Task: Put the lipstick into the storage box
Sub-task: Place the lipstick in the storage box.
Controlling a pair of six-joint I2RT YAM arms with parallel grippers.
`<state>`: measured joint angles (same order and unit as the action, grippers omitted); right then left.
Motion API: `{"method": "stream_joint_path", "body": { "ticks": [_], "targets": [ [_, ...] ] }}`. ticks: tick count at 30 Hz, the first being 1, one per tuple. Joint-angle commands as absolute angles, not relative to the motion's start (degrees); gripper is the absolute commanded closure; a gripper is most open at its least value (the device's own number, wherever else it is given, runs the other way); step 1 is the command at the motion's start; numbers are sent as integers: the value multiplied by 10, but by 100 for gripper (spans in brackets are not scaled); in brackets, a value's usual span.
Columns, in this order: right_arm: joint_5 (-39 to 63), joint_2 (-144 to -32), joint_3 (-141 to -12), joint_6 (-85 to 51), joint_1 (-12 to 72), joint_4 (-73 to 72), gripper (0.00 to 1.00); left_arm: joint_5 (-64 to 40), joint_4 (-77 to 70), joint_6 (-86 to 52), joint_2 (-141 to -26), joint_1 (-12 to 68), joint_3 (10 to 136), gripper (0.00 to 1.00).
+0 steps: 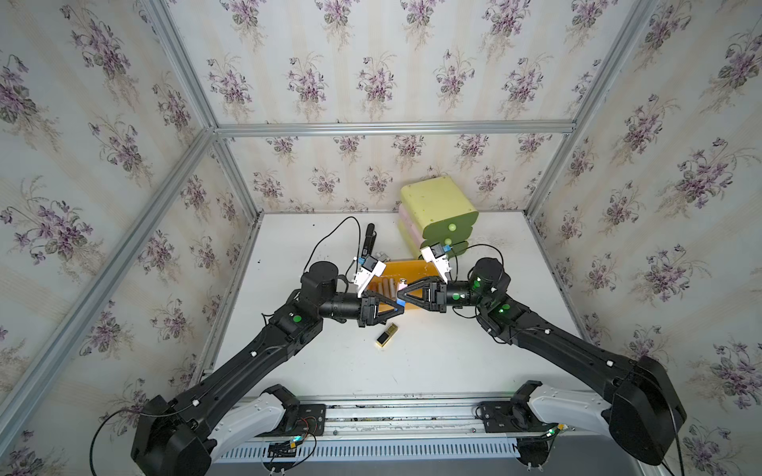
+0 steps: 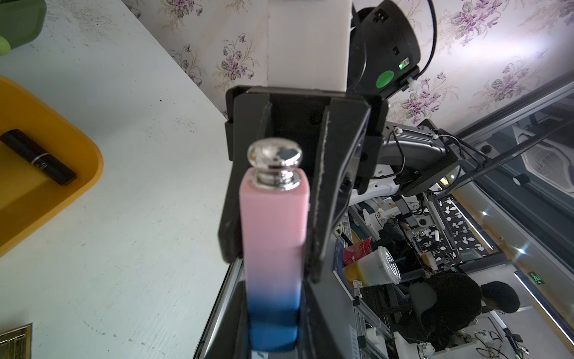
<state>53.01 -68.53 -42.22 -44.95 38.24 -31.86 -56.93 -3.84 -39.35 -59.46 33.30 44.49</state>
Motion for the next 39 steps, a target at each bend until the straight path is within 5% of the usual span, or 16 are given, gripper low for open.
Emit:
{"method": "stream_joint_path", "body": {
  "ticks": [1, 3, 5, 9, 13, 21, 29, 39],
  "targets": [
    [540, -685, -425, -451, 386, -353, 76, -558, -41, -389, -593, 332, 446, 75],
    [536, -683, -427, -449, 385, -349, 78, -551, -28, -381, -592, 332, 448, 52],
    [534, -682, -429, -447, 386, -344, 78, -546, -13, -372, -587, 331, 452, 43],
    [522, -682, -444, -422, 385, -294, 78, -525, 25, -357, -569, 319, 469, 1],
    [490, -685, -475, -375, 384, -204, 79, -462, 104, -325, -518, 286, 495, 0],
    [301, -759, -596, -258, 369, 83, 80, -143, 387, -250, -466, 265, 545, 0],
    [164, -910, -728, -181, 368, 229, 81, -103, 423, -249, -493, 263, 510, 0],
    [145, -1045, -766, -174, 367, 225, 83, -106, 422, -216, -529, 260, 479, 0]
  ]
}}
